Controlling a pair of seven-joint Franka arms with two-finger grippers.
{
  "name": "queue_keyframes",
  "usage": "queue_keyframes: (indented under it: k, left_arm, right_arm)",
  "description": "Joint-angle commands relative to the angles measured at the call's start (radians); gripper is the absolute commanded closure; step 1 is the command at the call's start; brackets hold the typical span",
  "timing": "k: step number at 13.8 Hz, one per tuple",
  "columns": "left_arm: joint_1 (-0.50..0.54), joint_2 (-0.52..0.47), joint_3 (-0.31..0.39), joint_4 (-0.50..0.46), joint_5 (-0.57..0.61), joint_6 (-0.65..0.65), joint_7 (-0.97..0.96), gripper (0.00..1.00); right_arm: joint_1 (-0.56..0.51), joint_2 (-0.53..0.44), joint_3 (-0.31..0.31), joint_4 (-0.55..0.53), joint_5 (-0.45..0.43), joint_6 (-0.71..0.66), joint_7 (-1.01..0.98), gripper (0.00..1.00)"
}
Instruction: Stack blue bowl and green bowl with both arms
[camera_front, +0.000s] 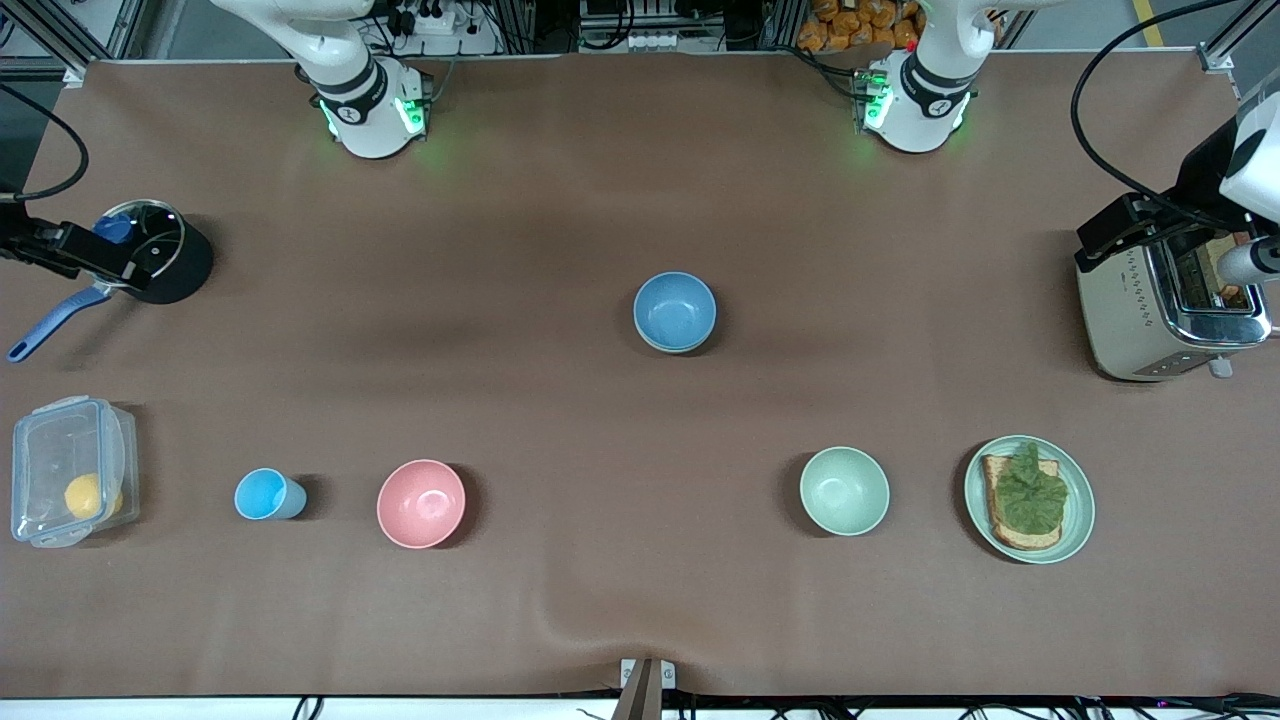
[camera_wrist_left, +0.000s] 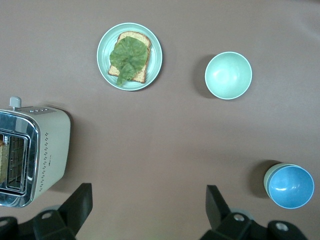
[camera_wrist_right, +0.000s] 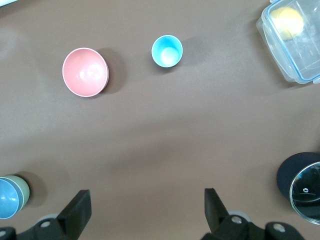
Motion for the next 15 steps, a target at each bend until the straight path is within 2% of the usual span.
queue_keyframes:
  k: [1, 8, 10, 15]
  left_arm:
    - [0.001, -0.003, 0.003, 0.002, -0.005, -0.006, 0.025, 0.00]
    - [0.001, -0.006, 0.003, 0.002, -0.002, -0.007, 0.025, 0.00]
    - [0.001, -0.008, 0.004, 0.002, -0.002, -0.007, 0.025, 0.00]
    - [0.001, -0.016, 0.003, 0.002, -0.002, -0.016, 0.025, 0.00]
  right_arm:
    - [-0.028, -0.006, 0.023, 0.016, -0.019, -0.010, -0.011, 0.00]
    - [-0.015, -0.008, 0.035, 0.110, -0.024, -0.034, -0.011, 0.00]
    - [-0.006, -0.008, 0.065, 0.115, -0.028, -0.034, -0.003, 0.00]
    - [0.000, -0.006, 0.064, 0.113, -0.033, -0.037, -0.008, 0.00]
